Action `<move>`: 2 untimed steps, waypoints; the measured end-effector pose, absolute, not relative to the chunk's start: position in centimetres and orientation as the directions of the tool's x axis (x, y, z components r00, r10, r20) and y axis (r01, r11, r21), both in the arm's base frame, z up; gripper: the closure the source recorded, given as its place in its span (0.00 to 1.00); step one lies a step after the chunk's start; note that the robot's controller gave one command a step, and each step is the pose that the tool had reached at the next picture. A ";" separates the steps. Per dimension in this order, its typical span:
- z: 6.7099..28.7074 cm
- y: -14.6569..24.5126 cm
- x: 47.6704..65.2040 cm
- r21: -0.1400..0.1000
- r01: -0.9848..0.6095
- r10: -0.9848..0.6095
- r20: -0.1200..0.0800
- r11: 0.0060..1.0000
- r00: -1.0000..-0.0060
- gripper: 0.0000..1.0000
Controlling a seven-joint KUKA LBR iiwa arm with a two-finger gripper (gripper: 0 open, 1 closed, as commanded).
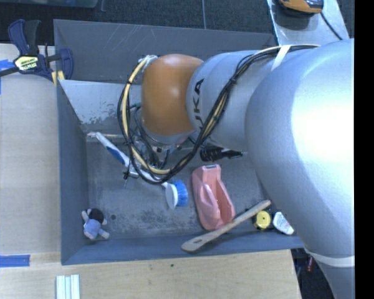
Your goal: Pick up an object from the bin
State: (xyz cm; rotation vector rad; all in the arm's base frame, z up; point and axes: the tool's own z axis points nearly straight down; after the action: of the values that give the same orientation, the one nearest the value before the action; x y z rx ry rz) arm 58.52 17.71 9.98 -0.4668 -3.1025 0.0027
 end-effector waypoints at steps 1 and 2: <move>7.0 21.3 60.0 0.016 0.472 0.473 -0.014 0.881 -0.881 0.00; 7.1 20.6 60.5 0.004 0.512 0.512 -0.003 0.859 -0.859 1.00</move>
Offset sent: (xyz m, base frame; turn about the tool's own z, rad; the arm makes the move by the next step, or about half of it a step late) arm 0.0192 0.0286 -0.0298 0.2418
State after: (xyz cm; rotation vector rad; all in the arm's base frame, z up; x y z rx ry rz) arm 60.54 20.61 7.07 -0.8346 -3.0327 -0.0042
